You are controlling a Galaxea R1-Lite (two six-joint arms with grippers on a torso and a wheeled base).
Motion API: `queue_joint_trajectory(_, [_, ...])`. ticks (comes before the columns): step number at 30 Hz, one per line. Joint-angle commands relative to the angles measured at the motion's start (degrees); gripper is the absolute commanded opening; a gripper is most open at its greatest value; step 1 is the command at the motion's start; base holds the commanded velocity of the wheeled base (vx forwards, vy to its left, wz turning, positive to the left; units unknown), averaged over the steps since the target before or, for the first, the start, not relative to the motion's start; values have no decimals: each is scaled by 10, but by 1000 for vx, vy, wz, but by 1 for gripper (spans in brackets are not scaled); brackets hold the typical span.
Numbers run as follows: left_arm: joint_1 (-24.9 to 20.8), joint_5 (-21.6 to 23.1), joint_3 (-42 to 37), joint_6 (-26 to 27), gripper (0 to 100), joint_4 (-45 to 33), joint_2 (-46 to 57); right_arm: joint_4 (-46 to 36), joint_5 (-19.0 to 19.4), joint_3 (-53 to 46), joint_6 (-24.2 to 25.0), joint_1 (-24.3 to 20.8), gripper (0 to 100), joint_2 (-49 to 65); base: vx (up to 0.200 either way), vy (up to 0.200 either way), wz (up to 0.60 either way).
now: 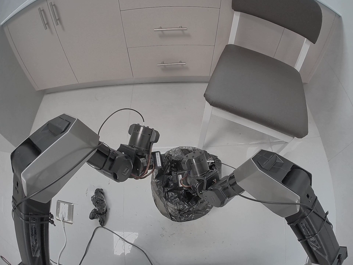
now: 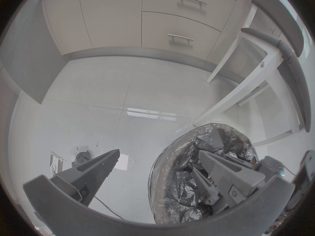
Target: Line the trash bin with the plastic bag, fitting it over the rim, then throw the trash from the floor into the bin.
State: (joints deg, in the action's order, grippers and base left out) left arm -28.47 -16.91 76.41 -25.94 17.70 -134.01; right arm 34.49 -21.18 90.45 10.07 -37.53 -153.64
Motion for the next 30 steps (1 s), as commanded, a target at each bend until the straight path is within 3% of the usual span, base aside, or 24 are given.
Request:
queue_joint_trajectory(1, [1, -1, -4, 0, 100, 0, 19, -3, 0, 16, 0, 9, 100, -25, 0, 0, 0])
queue_joint_trajectory(12, [2, -1, -4, 1, 100, 0, 16, -5, -1, 12, -15, 16, 100, -17, 0, 0, 0])
queue_joint_trajectory(21, [4, -1, -4, -1, 100, 2, 14, 8, -4, -144, -9, -18, 100, 69, 0, 0, 0])
queue_joint_trajectory(30, [4, -1, -3, -1, 100, 4, 9, 91, -6, -235, -15, -32, 100, 70, 0, 0, 0])
